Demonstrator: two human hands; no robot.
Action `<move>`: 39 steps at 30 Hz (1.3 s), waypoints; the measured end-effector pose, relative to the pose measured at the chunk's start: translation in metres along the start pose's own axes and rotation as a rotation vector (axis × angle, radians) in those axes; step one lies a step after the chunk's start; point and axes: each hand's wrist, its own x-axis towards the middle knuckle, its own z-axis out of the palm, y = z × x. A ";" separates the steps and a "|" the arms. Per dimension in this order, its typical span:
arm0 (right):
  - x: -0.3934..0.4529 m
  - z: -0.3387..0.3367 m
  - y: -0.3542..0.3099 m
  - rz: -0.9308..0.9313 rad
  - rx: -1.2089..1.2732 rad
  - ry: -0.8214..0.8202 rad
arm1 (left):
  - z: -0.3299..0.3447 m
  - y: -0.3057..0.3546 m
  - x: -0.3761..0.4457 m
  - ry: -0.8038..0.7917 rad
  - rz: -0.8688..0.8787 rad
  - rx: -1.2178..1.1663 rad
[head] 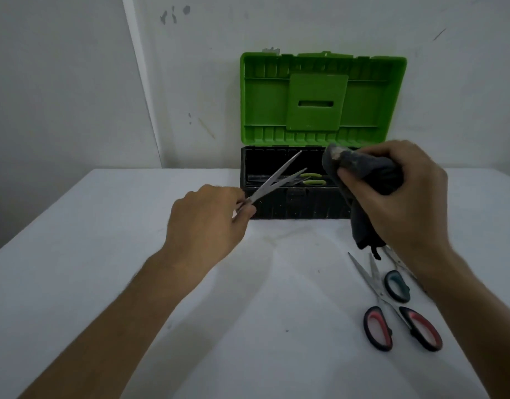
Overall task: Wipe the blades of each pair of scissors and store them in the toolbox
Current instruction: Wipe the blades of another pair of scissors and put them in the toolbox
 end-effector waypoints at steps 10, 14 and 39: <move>-0.021 -0.005 0.012 0.103 0.181 -0.028 | 0.023 -0.016 0.003 0.097 0.104 -0.094; -0.031 0.002 0.012 0.025 0.131 -0.103 | 0.034 -0.021 0.003 0.134 0.004 -0.177; -0.064 0.039 0.020 -0.251 -0.255 -0.298 | 0.066 -0.018 -0.009 -0.175 -0.428 -0.662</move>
